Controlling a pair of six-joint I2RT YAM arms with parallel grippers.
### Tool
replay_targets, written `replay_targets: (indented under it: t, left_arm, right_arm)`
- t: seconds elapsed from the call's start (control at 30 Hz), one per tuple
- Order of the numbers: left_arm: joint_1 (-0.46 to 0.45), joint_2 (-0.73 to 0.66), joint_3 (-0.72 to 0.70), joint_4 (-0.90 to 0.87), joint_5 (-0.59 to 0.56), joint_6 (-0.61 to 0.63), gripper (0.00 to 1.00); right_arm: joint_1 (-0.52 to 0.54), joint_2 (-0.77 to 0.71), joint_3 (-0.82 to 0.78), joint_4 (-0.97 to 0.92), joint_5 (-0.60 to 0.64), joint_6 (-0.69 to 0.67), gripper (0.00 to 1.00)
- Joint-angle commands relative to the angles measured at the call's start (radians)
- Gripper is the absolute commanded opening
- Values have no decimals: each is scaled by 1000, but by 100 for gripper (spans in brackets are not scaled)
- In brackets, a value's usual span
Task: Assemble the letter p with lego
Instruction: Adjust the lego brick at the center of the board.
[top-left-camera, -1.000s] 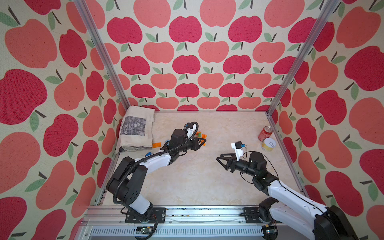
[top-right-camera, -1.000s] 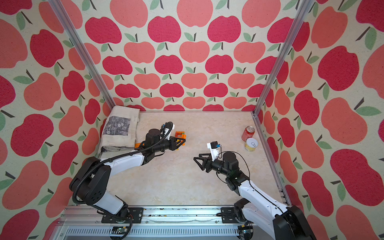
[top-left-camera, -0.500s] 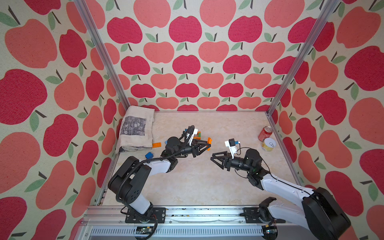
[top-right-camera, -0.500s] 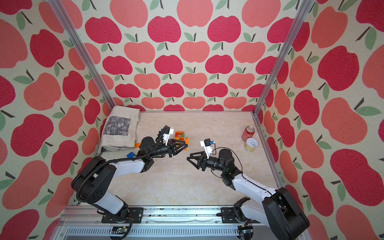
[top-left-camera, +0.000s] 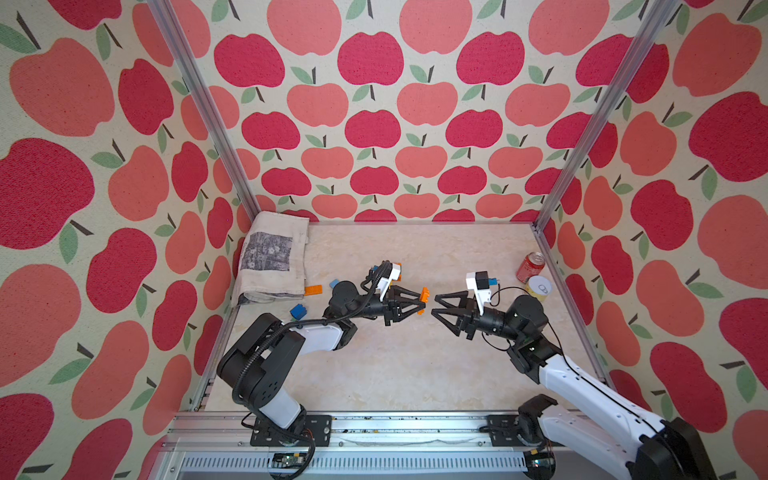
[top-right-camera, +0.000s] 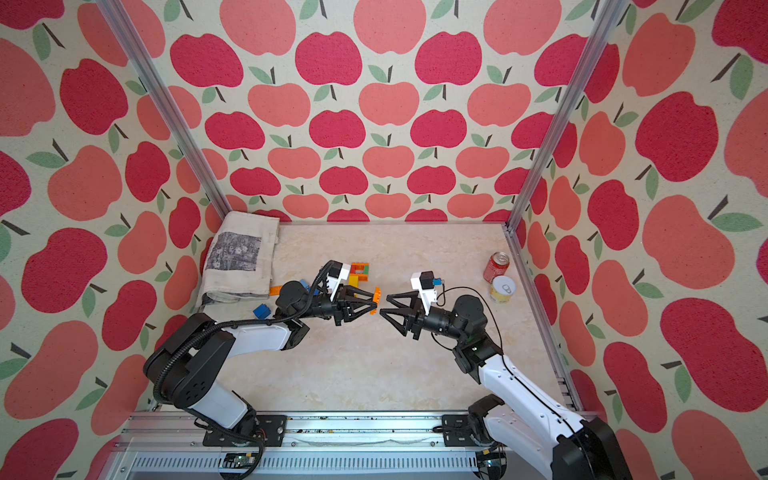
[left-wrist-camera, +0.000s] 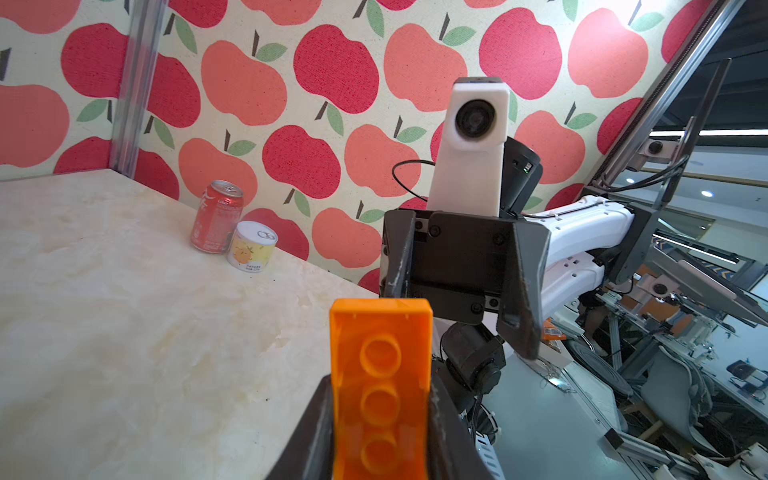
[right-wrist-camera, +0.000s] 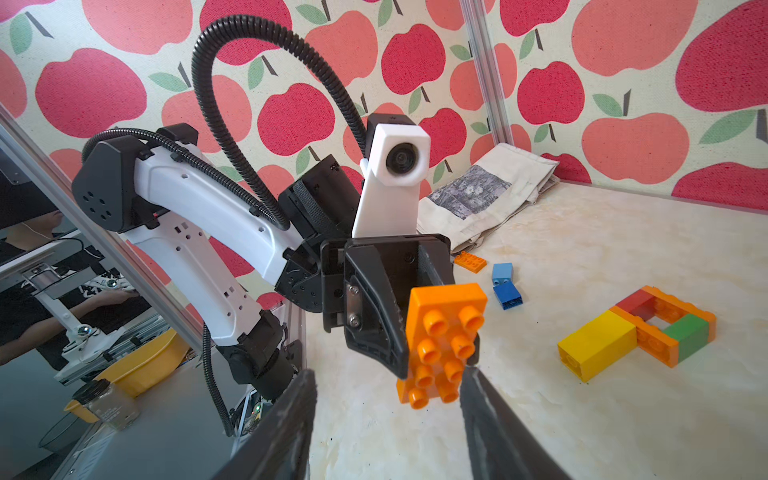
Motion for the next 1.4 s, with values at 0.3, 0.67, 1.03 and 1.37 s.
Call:
replay_targets:
  t: [0.3, 0.67, 1.03, 1.37]
  left_arm:
    - [-37, 7, 9, 88, 83, 34, 15]
    - [-62, -2, 14, 29, 84, 89, 16]
    - [-53, -62, -7, -131, -7, 187, 37]
    - [72, -269, -93, -523, -321, 259, 72]
  right_arm:
    - [-3, 6, 32, 3, -37, -19, 59]
    - [4, 64, 44, 93, -85, 49, 47]
    - [14, 55, 77, -56, -29, -25, 22]
    - [19, 77, 276, -749, 347, -350, 22]
